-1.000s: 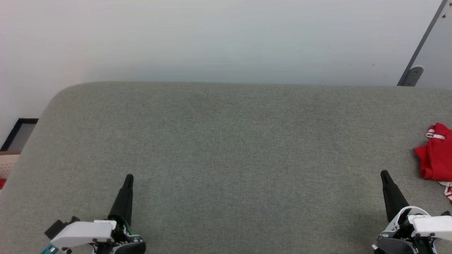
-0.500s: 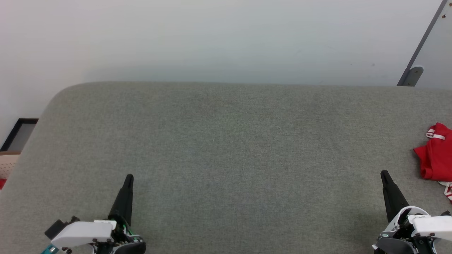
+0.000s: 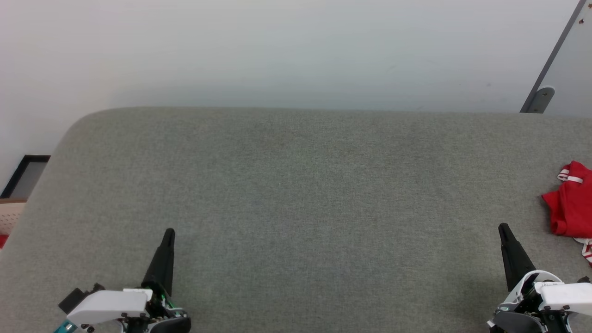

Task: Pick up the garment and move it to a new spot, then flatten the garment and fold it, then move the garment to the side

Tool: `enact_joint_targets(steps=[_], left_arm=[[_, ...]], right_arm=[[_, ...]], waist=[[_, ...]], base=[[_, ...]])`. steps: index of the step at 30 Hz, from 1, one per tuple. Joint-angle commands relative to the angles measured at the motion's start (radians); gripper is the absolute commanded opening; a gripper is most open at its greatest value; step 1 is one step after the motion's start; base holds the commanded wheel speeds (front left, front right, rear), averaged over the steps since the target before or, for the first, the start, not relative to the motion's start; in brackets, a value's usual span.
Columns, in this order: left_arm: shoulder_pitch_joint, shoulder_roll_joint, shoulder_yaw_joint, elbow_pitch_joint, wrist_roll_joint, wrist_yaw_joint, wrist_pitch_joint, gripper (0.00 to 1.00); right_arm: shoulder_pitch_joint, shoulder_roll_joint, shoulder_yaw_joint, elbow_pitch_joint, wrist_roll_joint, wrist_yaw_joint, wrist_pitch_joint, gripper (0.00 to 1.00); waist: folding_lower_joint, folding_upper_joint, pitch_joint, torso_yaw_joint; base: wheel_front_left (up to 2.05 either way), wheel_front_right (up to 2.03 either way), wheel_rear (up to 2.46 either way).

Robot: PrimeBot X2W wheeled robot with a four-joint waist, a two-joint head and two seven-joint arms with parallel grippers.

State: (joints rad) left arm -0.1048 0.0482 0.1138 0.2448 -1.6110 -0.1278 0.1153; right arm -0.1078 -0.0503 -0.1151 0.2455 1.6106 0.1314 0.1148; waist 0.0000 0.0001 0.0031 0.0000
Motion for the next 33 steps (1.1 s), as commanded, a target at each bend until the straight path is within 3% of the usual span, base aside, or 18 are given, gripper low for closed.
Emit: enact_joint_targets(steps=[1, 33], left_arm=[[-0.008, 0.0, 0.002, 0.001, -0.003, -0.005, 0.002, 0.0], [-0.008, 0.0, 0.002, 0.001, -0.003, -0.005, 0.001, 0.0]], right_arm=[[-0.002, 0.003, 0.001, -0.002, 0.004, -0.001, 0.002, 0.0], [-0.002, 0.003, 0.001, -0.002, 0.004, -0.001, 0.002, 0.0]], waist=[[0.0, -0.0001, 0.0, 0.0], [0.0, -0.0001, 0.0, 0.0]], base=[[0.0, 0.0, 0.0], [0.0, 0.0, 0.0]])
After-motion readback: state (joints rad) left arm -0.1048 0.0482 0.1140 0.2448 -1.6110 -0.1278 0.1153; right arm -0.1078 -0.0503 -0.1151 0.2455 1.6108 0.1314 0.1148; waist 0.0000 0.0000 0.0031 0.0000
